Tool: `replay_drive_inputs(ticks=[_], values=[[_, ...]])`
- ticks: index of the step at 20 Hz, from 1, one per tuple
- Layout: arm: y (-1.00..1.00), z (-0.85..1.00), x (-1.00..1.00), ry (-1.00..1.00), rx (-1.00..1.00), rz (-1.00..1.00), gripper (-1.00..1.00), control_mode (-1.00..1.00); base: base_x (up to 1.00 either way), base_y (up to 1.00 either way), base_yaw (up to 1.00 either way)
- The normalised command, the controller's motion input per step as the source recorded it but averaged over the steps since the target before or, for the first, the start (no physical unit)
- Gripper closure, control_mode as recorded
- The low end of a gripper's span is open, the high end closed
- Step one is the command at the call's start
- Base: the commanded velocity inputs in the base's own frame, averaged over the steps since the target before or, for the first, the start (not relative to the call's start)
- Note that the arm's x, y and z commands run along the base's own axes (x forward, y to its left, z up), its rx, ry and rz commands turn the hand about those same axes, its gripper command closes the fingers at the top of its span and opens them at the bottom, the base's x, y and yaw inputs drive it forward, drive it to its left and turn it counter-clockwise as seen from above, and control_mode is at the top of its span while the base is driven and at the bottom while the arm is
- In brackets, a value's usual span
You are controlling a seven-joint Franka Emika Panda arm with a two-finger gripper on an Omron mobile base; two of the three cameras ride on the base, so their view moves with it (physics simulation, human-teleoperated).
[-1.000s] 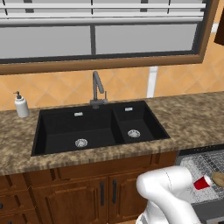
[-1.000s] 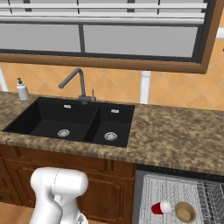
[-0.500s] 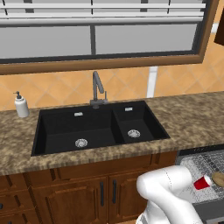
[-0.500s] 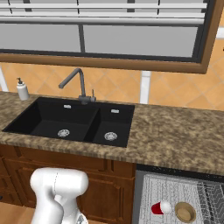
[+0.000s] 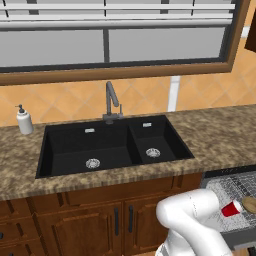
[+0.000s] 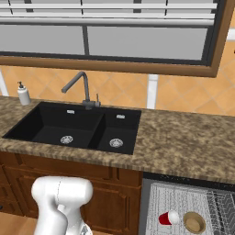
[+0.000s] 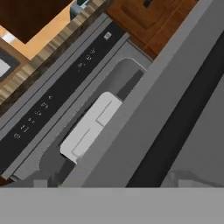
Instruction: Pick up the cup and bowl from the counter, place them in the dishwasher, and close the dishwasher door.
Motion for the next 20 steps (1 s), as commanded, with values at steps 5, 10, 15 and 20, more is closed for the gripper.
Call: replay_drive_inputs(ticks=[5,10,15,20], values=[[0.31,0.0,1.0,-0.32,0.12,0.33,-1.0,-1.0,0.0,0.0,0.0],[0.3,0.0,1.0,-0.23,0.02,0.21,-1.0,-1.0,0.0,0.0,0.0],[0.26,0.0,0.99,-0.17,0.0,0.13,-1.0,-1.0,0.0,0.0,0.0],[0.25,0.0,1.0,-0.16,0.0,0.12,-1.0,-1.0,0.0,0.0,0.0]])
